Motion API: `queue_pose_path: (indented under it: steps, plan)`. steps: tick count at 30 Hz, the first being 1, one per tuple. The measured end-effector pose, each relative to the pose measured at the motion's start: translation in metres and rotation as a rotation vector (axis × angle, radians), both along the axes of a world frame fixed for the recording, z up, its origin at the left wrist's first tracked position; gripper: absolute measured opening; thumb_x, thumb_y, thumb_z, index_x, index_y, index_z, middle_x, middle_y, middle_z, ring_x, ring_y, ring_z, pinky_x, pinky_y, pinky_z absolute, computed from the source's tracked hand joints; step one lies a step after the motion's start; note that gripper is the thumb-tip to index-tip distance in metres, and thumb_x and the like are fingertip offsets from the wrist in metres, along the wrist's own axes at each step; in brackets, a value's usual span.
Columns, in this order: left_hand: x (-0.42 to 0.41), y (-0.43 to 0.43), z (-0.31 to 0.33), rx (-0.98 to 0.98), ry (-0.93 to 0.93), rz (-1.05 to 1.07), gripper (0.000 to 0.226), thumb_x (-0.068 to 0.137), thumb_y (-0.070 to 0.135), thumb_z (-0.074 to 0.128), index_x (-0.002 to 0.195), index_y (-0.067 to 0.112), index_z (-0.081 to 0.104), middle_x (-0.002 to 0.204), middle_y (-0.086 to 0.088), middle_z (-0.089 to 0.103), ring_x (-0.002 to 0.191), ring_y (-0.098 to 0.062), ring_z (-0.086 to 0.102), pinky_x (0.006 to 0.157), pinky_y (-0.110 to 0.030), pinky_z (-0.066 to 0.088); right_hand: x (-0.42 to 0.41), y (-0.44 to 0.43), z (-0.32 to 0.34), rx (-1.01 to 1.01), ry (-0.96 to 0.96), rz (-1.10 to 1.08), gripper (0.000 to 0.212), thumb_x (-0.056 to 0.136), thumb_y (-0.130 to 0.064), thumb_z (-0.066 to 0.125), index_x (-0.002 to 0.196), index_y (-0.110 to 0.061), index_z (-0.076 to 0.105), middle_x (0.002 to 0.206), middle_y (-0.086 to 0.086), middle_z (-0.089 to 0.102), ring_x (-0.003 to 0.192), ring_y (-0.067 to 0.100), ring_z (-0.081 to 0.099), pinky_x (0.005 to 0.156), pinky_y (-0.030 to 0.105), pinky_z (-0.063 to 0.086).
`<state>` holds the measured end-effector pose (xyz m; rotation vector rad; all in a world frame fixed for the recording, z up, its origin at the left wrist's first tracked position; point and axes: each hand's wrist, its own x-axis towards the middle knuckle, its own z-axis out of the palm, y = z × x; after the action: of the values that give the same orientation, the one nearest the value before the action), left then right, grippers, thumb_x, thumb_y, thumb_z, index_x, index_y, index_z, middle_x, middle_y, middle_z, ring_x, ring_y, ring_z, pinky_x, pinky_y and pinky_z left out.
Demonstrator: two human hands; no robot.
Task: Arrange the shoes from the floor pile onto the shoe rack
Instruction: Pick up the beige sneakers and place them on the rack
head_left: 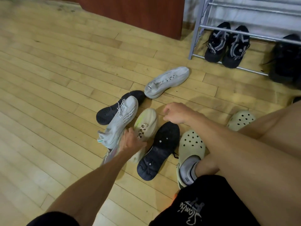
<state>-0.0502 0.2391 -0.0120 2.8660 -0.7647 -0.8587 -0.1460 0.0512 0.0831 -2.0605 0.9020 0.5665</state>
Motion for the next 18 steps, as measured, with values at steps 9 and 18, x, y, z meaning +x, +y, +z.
queue_pose_path:
  steps: [9,18]
  plan:
    - [0.018,-0.039,0.103,-0.378,-0.059,-0.011,0.056,0.058,0.049,0.073,0.104,0.019,0.062,0.1,-0.002,0.06,0.084,-0.016,0.059,0.067,-0.029,0.049,0.011,0.017,0.031,0.284,-0.264,-0.459,0.058,0.082,-0.046,0.068,0.13,-0.021,0.048,0.118,0.002,0.06,0.097,0.022,0.065,0.078,0.034,0.058]
    - [0.004,-0.116,0.239,-0.679,0.079,-0.33,0.069,0.066,0.036,0.083,0.126,0.018,0.055,0.112,0.004,0.06,0.098,-0.014,0.059,0.082,-0.029,0.05,-0.023,-0.052,0.135,0.241,-0.76,-0.91,0.046,0.072,0.001,0.077,0.108,-0.016,0.055,0.113,0.011,0.066,0.086,0.031,0.072,0.064,0.043,0.063]
